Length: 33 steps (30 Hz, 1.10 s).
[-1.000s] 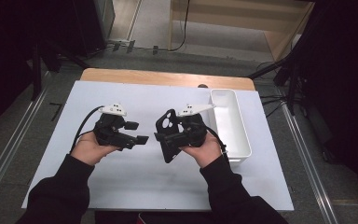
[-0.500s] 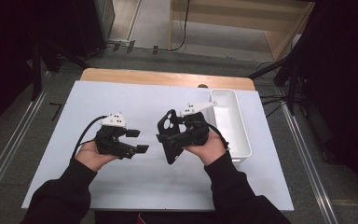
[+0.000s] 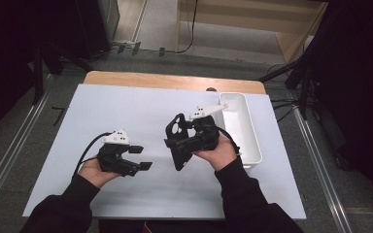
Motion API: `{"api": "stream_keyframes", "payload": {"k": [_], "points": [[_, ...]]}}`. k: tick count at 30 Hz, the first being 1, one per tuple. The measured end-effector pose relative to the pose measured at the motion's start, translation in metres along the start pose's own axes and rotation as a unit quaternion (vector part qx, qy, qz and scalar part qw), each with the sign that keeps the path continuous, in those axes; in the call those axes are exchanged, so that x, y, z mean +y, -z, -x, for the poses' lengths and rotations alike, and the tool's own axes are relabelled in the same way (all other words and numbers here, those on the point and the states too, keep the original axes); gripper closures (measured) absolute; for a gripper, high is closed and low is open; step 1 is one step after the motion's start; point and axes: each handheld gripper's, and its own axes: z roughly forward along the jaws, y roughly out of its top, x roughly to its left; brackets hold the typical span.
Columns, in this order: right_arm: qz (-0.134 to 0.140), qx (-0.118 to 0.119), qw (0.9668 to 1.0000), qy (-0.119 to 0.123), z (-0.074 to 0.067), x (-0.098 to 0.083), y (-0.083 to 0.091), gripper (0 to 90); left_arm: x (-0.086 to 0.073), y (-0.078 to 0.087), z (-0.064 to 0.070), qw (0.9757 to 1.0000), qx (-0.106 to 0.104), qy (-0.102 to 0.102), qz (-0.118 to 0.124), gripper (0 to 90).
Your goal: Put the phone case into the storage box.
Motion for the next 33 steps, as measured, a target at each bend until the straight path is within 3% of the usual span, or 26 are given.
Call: {"api": "stream_keyframes", "payload": {"k": [9,17,33], "points": [[0.001,-0.003,1.0000,-0.007,0.003,0.002,0.006,11.7,-0.015,0.004,-0.003,0.9997,0.016,0.014,-0.011,28.1],[0.003,-0.009,0.9998,-0.015,0.006,0.004,0.012,11.8,-0.019,0.009,-0.007,0.9991,0.032,0.024,-0.017,28.2],[0.017,-0.019,0.9994,-0.021,0.016,0.015,0.030,11.8,-0.031,0.023,-0.009,0.9980,0.048,0.040,-0.010,28.2]]}}
